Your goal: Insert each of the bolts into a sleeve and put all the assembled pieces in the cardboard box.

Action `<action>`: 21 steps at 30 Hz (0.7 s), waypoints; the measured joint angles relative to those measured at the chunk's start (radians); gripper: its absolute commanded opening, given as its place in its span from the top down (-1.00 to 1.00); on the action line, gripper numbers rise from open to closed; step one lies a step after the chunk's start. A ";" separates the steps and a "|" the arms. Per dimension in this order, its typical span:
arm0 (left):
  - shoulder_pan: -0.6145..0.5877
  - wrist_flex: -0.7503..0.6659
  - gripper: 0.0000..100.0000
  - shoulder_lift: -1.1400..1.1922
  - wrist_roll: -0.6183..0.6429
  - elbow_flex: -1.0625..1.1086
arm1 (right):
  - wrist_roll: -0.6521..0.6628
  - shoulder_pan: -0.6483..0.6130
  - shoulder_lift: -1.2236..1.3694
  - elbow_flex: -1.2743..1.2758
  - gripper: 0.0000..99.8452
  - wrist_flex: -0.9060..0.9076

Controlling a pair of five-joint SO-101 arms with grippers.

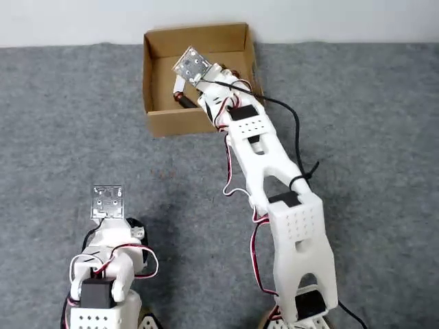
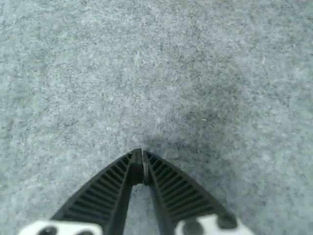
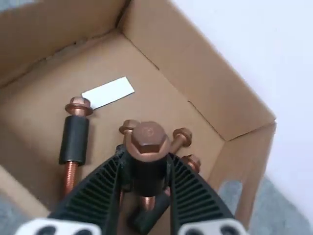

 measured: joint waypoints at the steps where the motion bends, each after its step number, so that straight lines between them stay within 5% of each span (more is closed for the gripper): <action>1: 0.000 0.000 0.99 0.000 0.000 0.000 | 0.003 0.000 0.002 -0.006 0.84 0.002; 6: 0.000 0.000 0.99 0.000 0.005 0.000 | 0.003 -0.002 0.002 -0.012 0.65 0.068; 21: 0.000 0.006 0.99 0.000 0.005 0.000 | 0.002 -0.002 0.000 -0.029 0.99 0.092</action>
